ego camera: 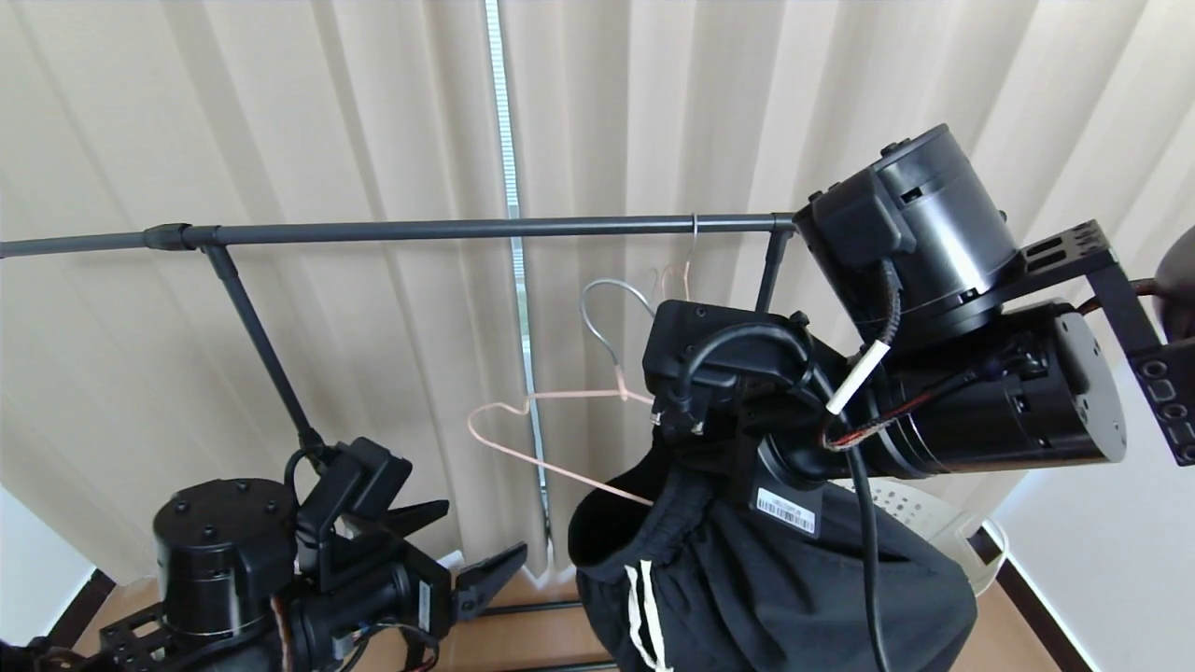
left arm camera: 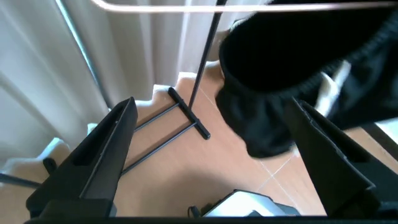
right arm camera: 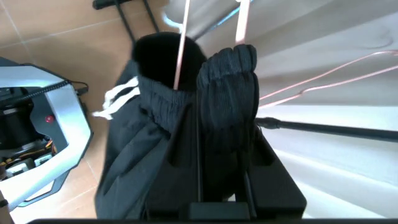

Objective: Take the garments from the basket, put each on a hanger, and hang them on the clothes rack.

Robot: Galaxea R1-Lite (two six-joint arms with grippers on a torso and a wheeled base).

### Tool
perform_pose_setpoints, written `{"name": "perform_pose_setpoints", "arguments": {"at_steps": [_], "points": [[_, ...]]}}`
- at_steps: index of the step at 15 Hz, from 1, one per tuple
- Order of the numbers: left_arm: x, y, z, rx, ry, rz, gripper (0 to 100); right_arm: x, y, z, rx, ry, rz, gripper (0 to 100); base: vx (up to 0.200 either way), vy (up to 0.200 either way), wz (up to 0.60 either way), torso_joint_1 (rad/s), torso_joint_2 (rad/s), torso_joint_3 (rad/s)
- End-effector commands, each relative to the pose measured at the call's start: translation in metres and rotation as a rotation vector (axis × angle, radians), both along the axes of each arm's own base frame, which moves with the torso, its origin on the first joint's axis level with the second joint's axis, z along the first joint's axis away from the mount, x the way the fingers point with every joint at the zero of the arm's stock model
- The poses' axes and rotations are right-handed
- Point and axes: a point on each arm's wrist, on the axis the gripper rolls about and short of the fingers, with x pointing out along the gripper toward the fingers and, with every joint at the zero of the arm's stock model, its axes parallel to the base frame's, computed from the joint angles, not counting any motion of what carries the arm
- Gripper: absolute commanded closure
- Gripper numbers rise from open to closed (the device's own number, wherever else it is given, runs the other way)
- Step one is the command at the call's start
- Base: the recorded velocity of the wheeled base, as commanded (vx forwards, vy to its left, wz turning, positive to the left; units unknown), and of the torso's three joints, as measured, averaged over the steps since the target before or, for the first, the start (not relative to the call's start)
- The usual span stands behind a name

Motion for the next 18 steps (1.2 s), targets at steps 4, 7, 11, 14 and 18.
{"name": "perform_pose_setpoints", "arguments": {"at_steps": [4, 7, 11, 14, 18], "points": [[0.01, -0.019, -0.019, 0.018, 0.069, 0.03, 0, -0.017, -0.001, -0.001, 0.044, -0.008, 0.029, 100, 0.0, 0.0, 0.0, 0.0, 0.0, 0.0], [0.01, -0.022, -0.022, 0.022, 0.076, 0.026, 0, -0.025, 0.001, -0.002, 0.072, -0.007, 0.041, 100, 0.0, 0.0, 0.0, 0.0, 0.0, 0.0], [0.017, -0.025, -0.018, -0.034, 0.067, 0.075, 0, -0.032, -0.004, 0.0, 0.111, 0.025, 0.097, 100, 0.0, 0.0, 0.0, 0.0, 0.0, 0.0], [0.016, -0.028, -0.024, -0.018, 0.085, 0.066, 0, -0.034, -0.006, 0.001, 0.124, 0.033, 0.111, 100, 0.0, 0.0, 0.0, 0.0, 0.0, 0.0], [0.012, -0.031, -0.03, 0.003, 0.104, 0.049, 0, -0.034, -0.004, 0.003, 0.185, 0.053, 0.101, 100, 0.0, 0.0, 0.0, 0.0, 0.0, 0.0]]}}
